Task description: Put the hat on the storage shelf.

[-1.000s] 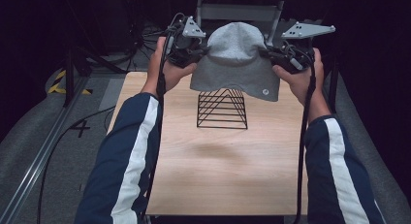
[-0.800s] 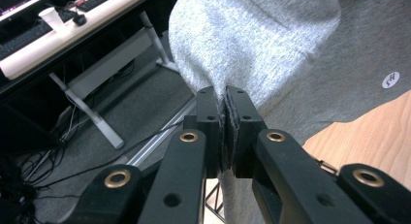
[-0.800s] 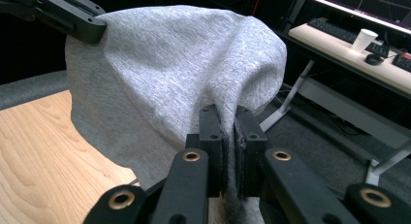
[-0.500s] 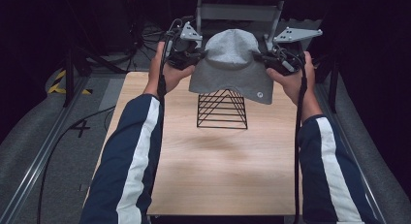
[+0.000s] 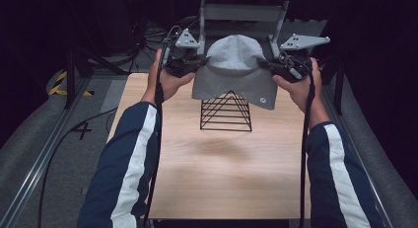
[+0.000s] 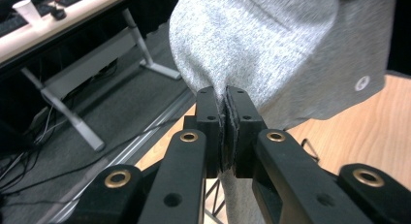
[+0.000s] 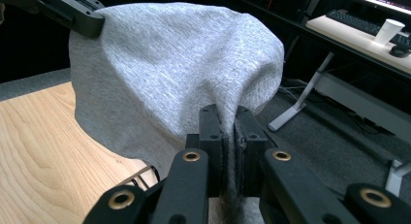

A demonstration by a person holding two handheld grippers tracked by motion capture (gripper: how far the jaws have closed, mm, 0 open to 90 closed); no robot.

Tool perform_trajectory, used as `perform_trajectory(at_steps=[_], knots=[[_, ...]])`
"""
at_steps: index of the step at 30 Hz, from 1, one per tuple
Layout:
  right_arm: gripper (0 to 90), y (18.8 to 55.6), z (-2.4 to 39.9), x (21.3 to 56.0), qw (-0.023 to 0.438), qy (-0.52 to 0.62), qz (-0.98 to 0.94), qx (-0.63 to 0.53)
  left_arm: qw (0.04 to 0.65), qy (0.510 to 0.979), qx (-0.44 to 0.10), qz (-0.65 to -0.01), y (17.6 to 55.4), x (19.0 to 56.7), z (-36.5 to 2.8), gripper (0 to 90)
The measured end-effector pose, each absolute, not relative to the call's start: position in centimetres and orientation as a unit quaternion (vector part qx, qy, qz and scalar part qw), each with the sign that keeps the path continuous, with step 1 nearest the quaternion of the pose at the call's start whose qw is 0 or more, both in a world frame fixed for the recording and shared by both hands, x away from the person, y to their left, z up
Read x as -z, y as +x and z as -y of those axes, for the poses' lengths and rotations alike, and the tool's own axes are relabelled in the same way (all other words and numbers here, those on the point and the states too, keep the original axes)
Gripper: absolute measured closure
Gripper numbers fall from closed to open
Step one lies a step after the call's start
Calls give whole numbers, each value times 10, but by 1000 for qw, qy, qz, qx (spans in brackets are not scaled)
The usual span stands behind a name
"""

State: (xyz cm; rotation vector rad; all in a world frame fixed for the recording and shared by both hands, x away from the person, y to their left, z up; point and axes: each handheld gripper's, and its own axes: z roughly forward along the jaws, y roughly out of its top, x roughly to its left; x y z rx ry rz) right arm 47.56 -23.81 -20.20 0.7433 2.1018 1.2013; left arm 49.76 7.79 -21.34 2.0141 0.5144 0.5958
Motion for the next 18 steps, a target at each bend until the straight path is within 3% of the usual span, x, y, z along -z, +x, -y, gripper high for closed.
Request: perform_trajectory(at_steps=[18], knots=[[842,472,236,221,288,273,-805,-441,461,835,-224,-201,490,242,-84,854]])
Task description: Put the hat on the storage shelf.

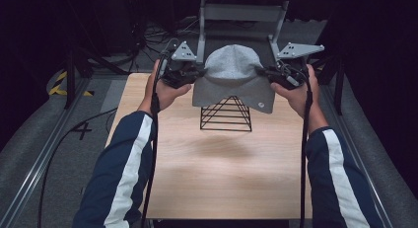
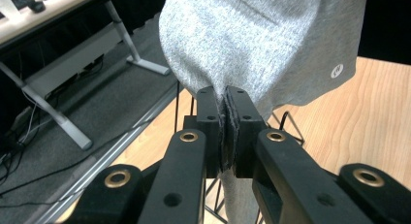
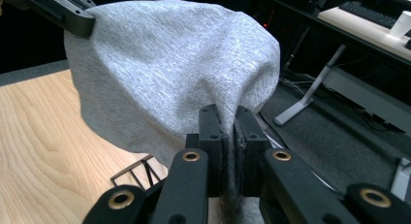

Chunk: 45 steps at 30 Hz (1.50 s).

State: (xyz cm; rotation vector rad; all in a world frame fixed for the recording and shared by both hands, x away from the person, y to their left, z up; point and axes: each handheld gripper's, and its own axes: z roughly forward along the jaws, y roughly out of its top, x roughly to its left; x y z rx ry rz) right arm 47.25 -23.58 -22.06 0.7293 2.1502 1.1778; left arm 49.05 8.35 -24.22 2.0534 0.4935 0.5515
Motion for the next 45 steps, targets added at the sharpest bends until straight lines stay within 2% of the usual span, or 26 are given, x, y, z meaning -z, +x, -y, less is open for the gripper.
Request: perform_trajectory(at_steps=[22,45], knots=[[842,480,231,289,253,277,-832,-410,427,856,-194,-217,501,315,-76,853],[842,488,234,357,212,308,-849,-375,376,884,-177,-214,503,368,-54,853]])
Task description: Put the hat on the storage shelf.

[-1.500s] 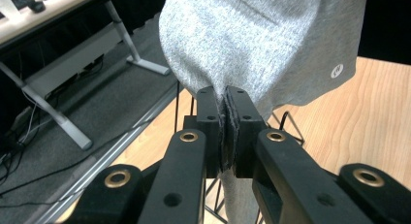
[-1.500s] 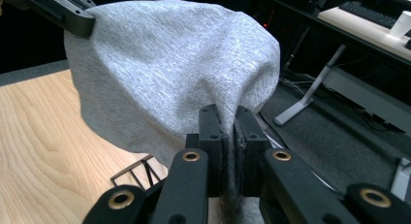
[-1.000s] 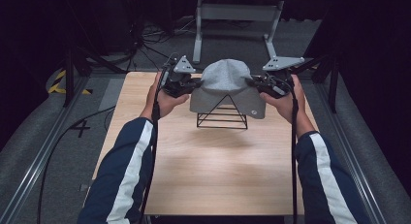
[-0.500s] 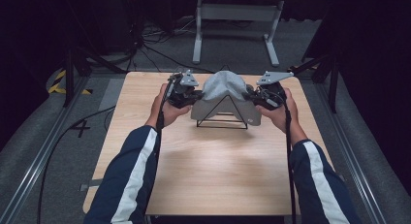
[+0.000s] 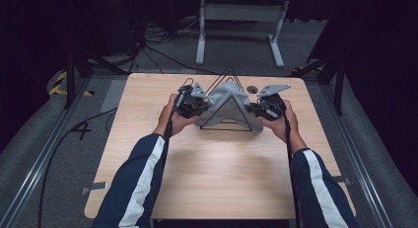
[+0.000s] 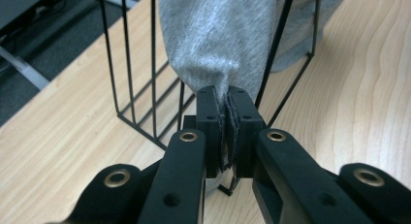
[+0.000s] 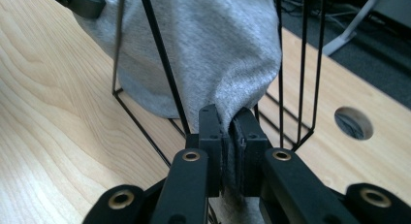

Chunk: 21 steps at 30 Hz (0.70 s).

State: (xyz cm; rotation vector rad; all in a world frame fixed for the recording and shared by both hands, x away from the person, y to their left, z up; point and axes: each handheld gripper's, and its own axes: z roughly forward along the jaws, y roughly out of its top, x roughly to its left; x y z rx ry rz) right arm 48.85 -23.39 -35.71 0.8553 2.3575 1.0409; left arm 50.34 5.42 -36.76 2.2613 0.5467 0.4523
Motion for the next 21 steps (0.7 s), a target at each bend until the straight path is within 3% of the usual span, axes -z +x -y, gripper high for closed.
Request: perform_trajectory(at_steps=[21], knots=[[839,496,237,395,201,345,-842,-364,351,892,-170,-230,511,410,-44,855]])
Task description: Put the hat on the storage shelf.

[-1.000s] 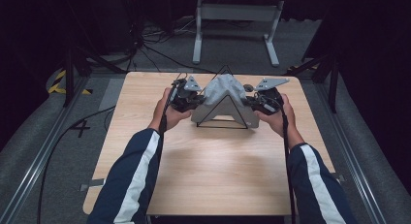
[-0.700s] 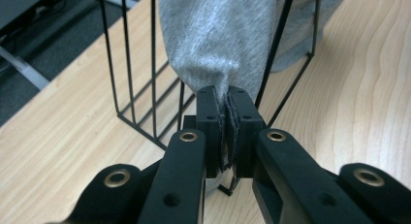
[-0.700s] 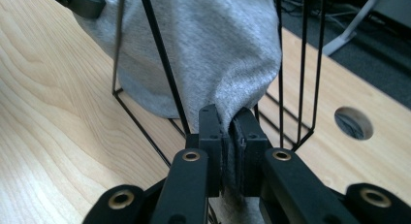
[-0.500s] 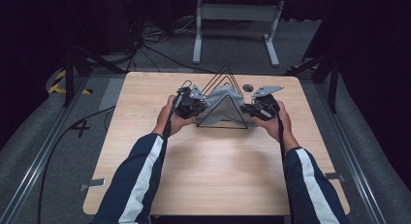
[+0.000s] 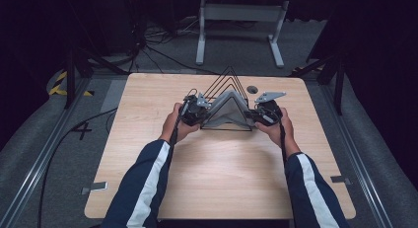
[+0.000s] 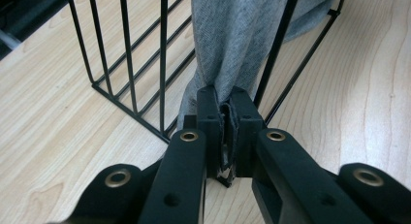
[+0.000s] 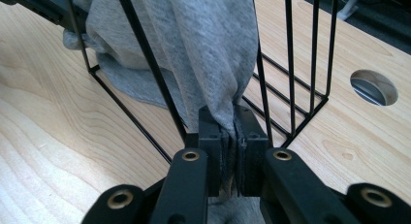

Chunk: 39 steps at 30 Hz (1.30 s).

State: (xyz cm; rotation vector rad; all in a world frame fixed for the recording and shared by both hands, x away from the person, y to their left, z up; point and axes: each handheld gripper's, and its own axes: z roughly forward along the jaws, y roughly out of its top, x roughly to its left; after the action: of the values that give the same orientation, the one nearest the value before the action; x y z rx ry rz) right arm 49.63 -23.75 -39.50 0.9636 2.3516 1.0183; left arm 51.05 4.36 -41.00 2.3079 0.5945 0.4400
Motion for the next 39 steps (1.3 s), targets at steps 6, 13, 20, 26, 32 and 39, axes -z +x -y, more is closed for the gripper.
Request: perform_trajectory(at_steps=[6,13,20,26,32,39], knots=[[834,495,237,394,203,343,-844,-360,356,888,-171,-233,509,405,-50,854],[811,490,242,385,212,338,-843,-361,359,886,-181,-229,502,391,-66,846],[752,484,249,374,225,336,-842,-358,348,889,-198,-221,493,381,-82,824],[731,475,255,366,230,330,-842,-359,341,892,-207,-214,483,371,-98,823],[719,467,259,361,232,323,-845,-356,331,896,-210,-210,471,369,-109,814],[693,457,266,360,232,318,-851,-348,321,902,-211,-199,453,371,-126,804]])
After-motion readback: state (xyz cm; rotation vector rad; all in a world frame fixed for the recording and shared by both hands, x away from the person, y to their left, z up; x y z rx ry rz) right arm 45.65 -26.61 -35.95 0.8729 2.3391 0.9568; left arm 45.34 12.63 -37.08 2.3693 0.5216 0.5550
